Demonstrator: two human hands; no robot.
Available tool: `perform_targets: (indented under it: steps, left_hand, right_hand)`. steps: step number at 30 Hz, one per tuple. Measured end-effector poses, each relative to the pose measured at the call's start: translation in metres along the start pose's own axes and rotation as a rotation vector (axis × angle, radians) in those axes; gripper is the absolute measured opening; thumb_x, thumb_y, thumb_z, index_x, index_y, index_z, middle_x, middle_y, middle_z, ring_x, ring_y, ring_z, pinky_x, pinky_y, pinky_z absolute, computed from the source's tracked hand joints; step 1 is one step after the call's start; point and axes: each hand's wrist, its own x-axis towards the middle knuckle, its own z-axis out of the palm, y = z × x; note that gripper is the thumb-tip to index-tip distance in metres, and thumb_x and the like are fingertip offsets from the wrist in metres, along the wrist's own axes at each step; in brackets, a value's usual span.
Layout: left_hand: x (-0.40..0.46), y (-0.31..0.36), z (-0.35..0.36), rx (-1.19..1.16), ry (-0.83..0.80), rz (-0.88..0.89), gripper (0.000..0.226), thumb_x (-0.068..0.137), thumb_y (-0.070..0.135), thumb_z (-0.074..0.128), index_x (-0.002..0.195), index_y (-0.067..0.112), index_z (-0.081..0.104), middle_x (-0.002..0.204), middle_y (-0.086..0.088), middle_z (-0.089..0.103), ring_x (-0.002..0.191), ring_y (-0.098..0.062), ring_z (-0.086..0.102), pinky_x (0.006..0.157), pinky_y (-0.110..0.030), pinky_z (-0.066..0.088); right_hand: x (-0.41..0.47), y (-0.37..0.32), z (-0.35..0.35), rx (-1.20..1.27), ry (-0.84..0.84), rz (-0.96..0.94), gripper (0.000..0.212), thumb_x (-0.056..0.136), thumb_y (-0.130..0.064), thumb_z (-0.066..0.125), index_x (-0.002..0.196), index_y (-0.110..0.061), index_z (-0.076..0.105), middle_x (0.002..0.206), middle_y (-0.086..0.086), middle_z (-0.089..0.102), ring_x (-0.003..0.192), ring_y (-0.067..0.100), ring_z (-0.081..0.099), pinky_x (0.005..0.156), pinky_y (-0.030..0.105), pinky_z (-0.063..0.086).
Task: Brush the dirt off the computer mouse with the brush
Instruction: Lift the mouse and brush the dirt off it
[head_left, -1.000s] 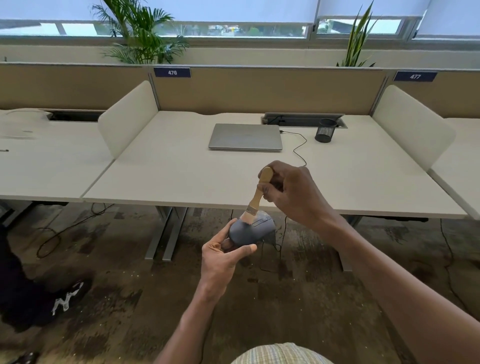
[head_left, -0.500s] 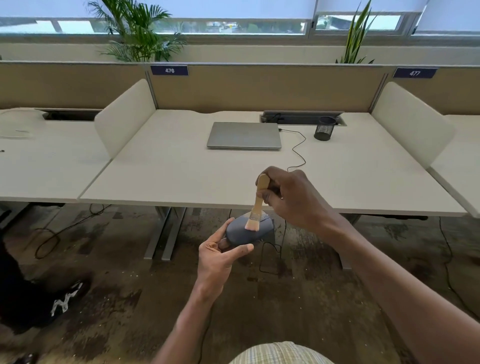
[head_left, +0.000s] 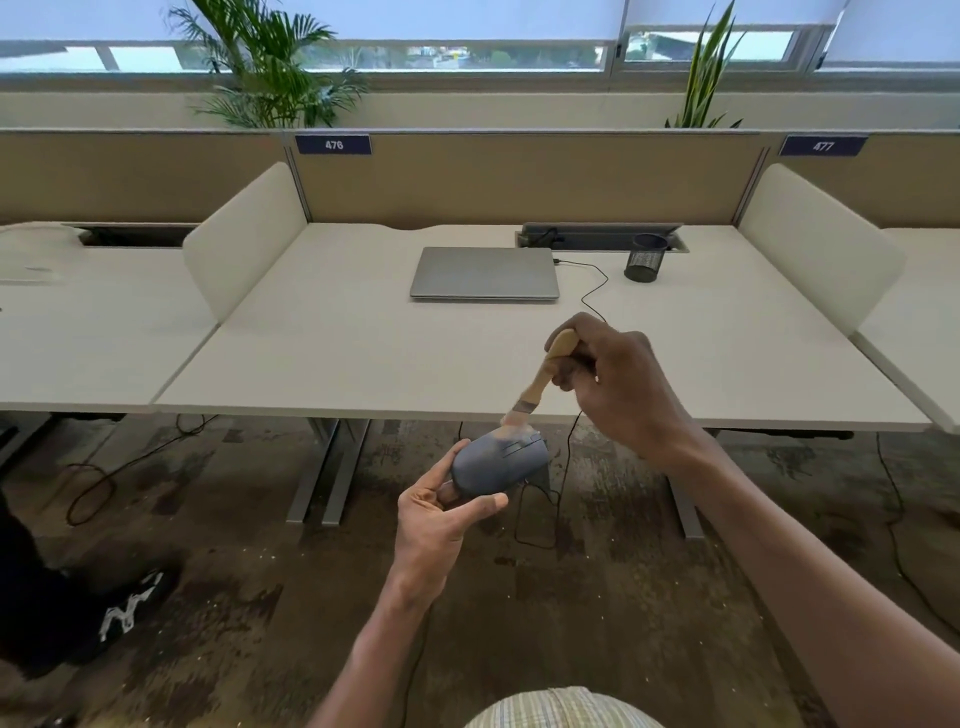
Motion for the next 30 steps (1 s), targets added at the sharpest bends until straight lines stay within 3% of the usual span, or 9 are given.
perform_targets:
  steps: [9,13,18,22,26,30]
  left_hand:
    - [0.001,0.001,0.002,0.016,-0.031,0.001,0.079,0.063,-0.001,0.086,0.136,0.017,0.063,0.120,-0.006,0.076,0.112,-0.024,0.074,0.084,-0.026,0.063]
    - [-0.001,-0.001,0.001,0.019,-0.064,-0.013,0.076,0.066,-0.004,0.085,0.136,0.016,0.064,0.122,-0.010,0.074,0.112,-0.028,0.074,0.082,-0.027,0.063]
    - [-0.004,-0.004,-0.003,0.036,-0.090,-0.029,0.077,0.064,-0.004,0.085,0.135,0.017,0.063,0.116,-0.003,0.078,0.111,-0.026,0.074,0.084,-0.026,0.063]
    - [-0.006,-0.006,-0.007,0.040,-0.098,-0.049,0.079,0.064,-0.004,0.089,0.135,0.017,0.063,0.117,-0.005,0.077,0.112,-0.027,0.074,0.084,-0.026,0.063]
    - [-0.007,-0.006,-0.008,0.058,-0.118,-0.058,0.083,0.060,0.006,0.094,0.137,0.016,0.063,0.119,-0.004,0.076,0.113,-0.027,0.073,0.085,-0.028,0.063]
    - [-0.009,-0.006,-0.009,0.054,-0.115,-0.060,0.084,0.056,0.015,0.095,0.135,0.019,0.065,0.119,-0.004,0.076,0.113,-0.027,0.073,0.084,-0.028,0.063]
  right_hand:
    - [-0.005,0.025,-0.016,-0.011,-0.033,0.139,0.033,0.088,0.020,0.047,0.096,-0.010,0.059,0.081,0.002,0.068,0.072,0.007,0.066,0.068,0.036,0.059]
    - [-0.008,0.031,-0.011,0.009,-0.043,0.176,0.034,0.086,0.020,0.046,0.092,-0.011,0.059,0.078,-0.001,0.067,0.071,0.016,0.066,0.067,0.039,0.058]
    - [-0.014,0.033,-0.009,-0.012,-0.009,0.196,0.032,0.088,0.018,0.047,0.091,-0.013,0.057,0.079,-0.002,0.066,0.072,0.013,0.066,0.066,0.034,0.057]
    - [-0.018,0.031,-0.012,0.002,-0.012,0.208,0.028,0.089,0.016,0.050,0.092,-0.010,0.059,0.081,0.000,0.069,0.074,0.018,0.068,0.069,0.038,0.059]
    - [-0.022,0.027,-0.005,-0.021,-0.056,0.219,0.028,0.090,0.014,0.049,0.091,-0.012,0.058,0.081,0.003,0.068,0.073,0.017,0.067,0.068,0.040,0.059]
    - [-0.025,0.029,-0.006,-0.046,0.003,0.246,0.027,0.090,0.014,0.050,0.092,-0.013,0.057,0.085,0.005,0.070,0.079,0.017,0.069,0.069,0.037,0.059]
